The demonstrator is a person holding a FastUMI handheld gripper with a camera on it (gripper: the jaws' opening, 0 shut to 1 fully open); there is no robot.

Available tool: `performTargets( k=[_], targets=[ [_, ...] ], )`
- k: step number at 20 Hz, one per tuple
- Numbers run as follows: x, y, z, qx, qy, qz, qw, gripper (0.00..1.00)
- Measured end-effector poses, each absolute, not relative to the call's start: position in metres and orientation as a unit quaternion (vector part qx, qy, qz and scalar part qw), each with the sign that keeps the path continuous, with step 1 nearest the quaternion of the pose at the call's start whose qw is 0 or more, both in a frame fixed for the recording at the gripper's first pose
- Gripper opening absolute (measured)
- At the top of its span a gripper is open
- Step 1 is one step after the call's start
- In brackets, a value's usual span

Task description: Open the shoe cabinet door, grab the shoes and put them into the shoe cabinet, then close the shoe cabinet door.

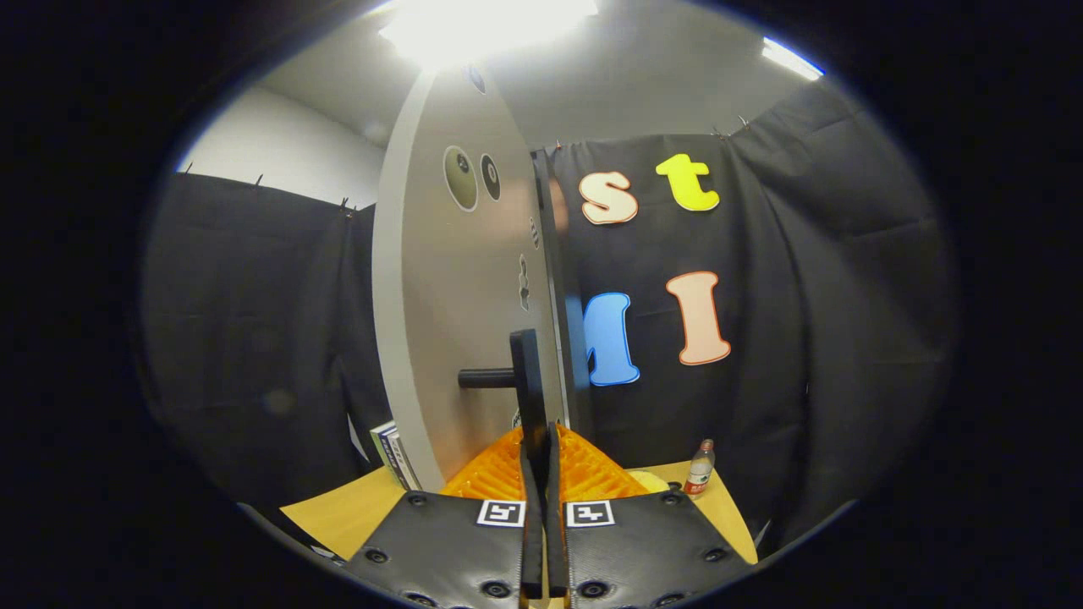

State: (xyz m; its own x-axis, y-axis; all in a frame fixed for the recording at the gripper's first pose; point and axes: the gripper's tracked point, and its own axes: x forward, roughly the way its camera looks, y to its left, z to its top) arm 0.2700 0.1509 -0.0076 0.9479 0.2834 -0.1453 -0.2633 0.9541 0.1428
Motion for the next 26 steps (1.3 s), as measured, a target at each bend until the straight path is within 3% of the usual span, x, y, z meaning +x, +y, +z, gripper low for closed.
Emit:
performTargets(
  k=[4,6,9,15,20,26],
  targets=[
    [0.270,0.148,-0.011,0.055,0.088,0.132,0.986,0.04],
    [0.267,0.130,-0.013,0.039,0.088,0.092,0.991,0.11],
    [0.266,0.117,-0.011,0.038,0.080,0.049,0.995,0.59],
    [0.258,0.122,0.010,0.061,0.019,0.027,0.998,0.97],
    [0.236,0.160,0.020,0.029,-0.020,0.047,0.998,0.97],
    [0.221,0.233,-0.027,0.031,0.034,0.076,0.996,0.97]
  ],
)
